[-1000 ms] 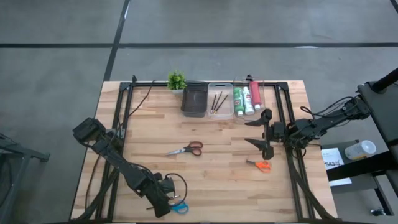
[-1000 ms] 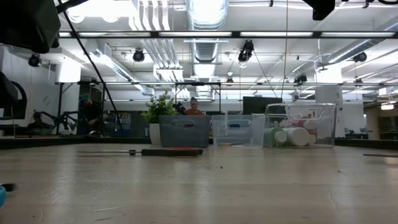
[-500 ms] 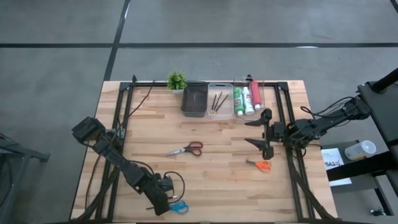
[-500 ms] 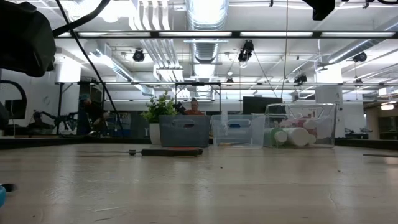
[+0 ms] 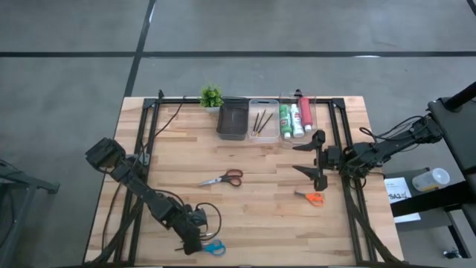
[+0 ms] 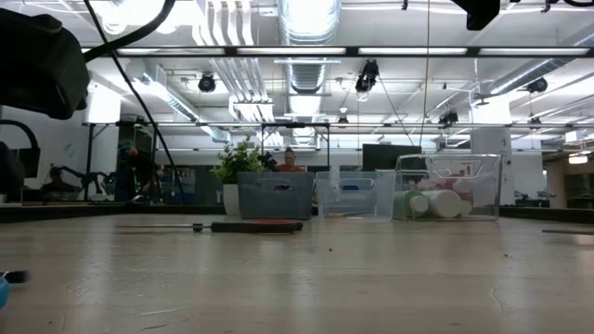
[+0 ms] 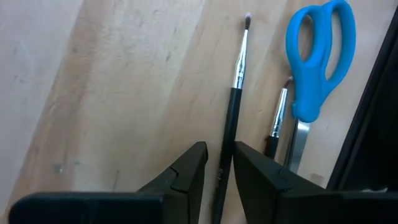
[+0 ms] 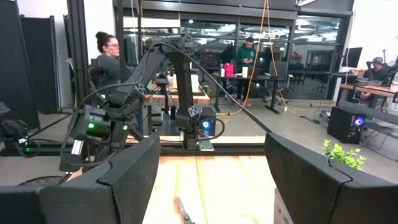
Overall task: Pick & Place Paint Supplies
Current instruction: Put the top silver paint brush into the white transparent bin
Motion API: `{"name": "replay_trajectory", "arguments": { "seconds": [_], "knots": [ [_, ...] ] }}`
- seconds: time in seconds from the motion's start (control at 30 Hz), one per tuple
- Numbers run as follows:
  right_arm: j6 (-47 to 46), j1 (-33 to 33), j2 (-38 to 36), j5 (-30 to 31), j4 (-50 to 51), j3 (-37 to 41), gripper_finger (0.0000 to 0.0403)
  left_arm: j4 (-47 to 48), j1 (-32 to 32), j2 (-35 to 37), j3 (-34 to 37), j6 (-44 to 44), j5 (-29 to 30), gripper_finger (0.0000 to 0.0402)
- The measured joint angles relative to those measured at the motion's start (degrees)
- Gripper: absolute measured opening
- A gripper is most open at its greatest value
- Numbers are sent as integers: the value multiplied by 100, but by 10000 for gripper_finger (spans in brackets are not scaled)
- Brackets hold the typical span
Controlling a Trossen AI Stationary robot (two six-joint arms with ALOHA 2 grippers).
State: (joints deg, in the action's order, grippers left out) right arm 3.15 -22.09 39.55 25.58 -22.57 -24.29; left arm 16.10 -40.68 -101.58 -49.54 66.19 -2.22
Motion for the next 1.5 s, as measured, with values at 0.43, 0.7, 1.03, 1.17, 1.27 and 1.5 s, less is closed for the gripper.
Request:
{"name": "replay_trajectory", "arguments": {
  "seconds": [0.43, 0.7, 1.03, 1.17, 1.27, 1.5],
  "knots": [
    [1, 0, -2, -2, 1, 0, 288, 388, 227, 52, -4, -670, -7, 98],
    [-11, -2, -2, -2, 2, 0, 288, 964, 509, 255, 11, -595, -82, 98],
    [-6, -2, -2, -2, 2, 0, 288, 1441, 715, 308, 4, -640, -303, 98],
    [-10, -2, -2, -2, 2, 0, 288, 1442, 730, 308, 4, -633, -317, 98],
    [1, -2, -2, -2, 2, 0, 288, 1414, 730, 308, 7, -565, -303, 98],
    [-10, -2, -1, -2, 2, 0, 288, 1372, 721, 308, 9, -192, -159, 99]
  ]
}}
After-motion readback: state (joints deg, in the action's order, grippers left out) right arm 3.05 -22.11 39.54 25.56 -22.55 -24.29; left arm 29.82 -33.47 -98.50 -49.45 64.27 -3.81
